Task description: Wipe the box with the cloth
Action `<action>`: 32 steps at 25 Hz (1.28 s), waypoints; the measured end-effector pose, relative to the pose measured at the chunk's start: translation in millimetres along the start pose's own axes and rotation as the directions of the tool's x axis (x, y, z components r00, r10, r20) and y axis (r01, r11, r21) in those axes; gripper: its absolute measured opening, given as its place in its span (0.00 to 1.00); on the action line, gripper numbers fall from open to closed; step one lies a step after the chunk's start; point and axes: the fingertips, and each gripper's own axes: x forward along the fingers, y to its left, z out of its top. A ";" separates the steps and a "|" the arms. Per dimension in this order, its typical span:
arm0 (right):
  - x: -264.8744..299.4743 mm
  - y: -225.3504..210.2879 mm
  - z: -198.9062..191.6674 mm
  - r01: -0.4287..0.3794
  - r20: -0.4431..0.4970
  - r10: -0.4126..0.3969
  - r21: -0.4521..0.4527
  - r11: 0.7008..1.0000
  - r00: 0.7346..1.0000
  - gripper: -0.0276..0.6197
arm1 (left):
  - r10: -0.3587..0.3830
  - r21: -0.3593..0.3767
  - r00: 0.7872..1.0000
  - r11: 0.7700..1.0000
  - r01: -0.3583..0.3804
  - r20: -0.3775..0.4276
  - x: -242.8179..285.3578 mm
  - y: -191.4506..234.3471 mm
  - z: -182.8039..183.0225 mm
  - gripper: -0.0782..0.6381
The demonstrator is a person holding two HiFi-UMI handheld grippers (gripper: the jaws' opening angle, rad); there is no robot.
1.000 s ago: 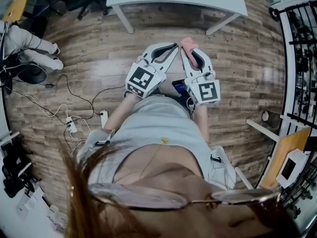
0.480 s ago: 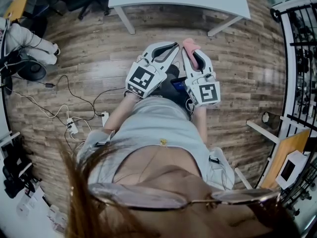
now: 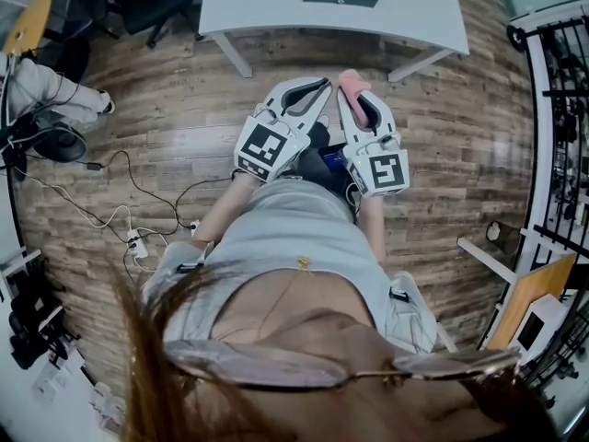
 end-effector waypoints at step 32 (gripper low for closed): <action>130.7 -180.1 7.8 -0.149 0.007 0.149 0.012 0.989 0.989 0.11 | 0.113 -0.044 0.993 0.993 -0.114 -0.014 185.4 111.9 32.8 0.16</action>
